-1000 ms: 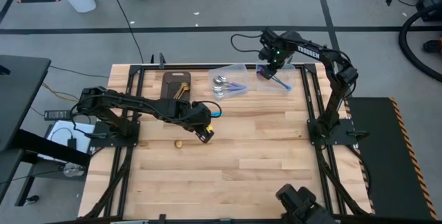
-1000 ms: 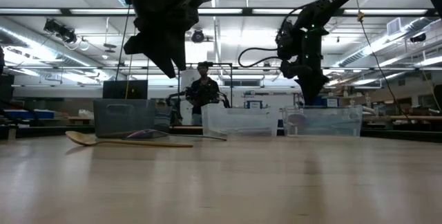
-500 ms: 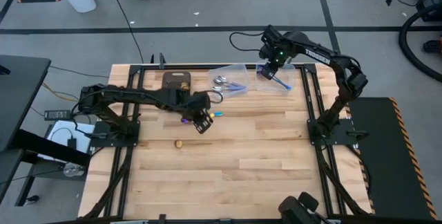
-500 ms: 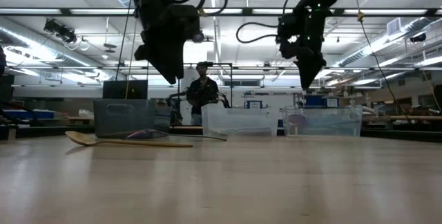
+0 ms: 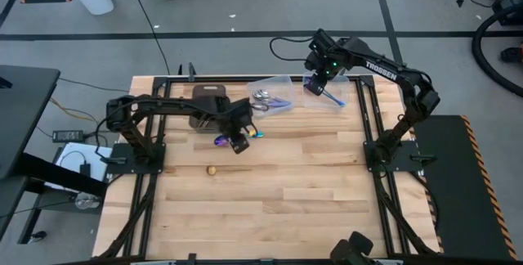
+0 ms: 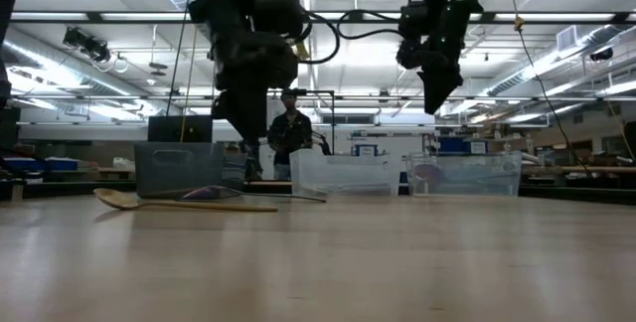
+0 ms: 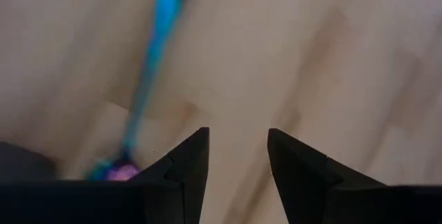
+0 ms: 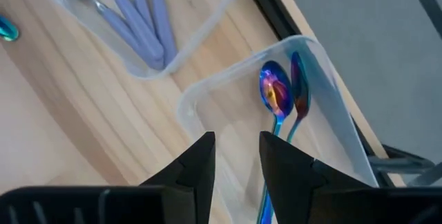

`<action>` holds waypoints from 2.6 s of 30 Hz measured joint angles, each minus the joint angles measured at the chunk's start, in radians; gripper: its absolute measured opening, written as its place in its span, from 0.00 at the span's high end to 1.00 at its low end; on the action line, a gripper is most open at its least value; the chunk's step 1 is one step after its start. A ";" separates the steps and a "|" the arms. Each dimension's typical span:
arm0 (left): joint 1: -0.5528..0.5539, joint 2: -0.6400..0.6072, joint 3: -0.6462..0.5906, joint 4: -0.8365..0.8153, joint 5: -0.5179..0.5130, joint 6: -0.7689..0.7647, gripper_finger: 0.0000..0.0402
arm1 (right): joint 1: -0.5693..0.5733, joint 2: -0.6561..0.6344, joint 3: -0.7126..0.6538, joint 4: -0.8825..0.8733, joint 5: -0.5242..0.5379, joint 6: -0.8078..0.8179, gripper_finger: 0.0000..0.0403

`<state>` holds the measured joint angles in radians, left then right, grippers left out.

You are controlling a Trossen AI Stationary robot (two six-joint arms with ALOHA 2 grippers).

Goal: Sort silverware by color (type)
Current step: Put the gold spoon into the black bin

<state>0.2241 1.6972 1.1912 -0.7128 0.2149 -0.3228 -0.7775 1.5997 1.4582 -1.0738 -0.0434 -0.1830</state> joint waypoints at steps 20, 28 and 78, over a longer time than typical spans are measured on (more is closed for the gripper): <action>-0.337 0.023 -0.131 -0.107 -0.141 -0.082 0.61 | 0.069 0.000 0.000 0.062 -0.005 0.043 0.69; -0.416 0.023 -0.192 -0.036 -0.265 -0.058 0.61 | 0.138 0.000 0.000 0.062 -0.005 0.053 0.69; -0.423 -0.242 -0.309 0.399 -0.738 -0.544 0.99 | 0.248 -0.032 -0.001 0.357 -0.474 0.180 0.70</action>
<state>-0.1987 1.4554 0.8818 -0.3141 -0.5227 -0.8665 -0.5295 1.5681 1.4570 -0.7168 -0.5172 -0.0035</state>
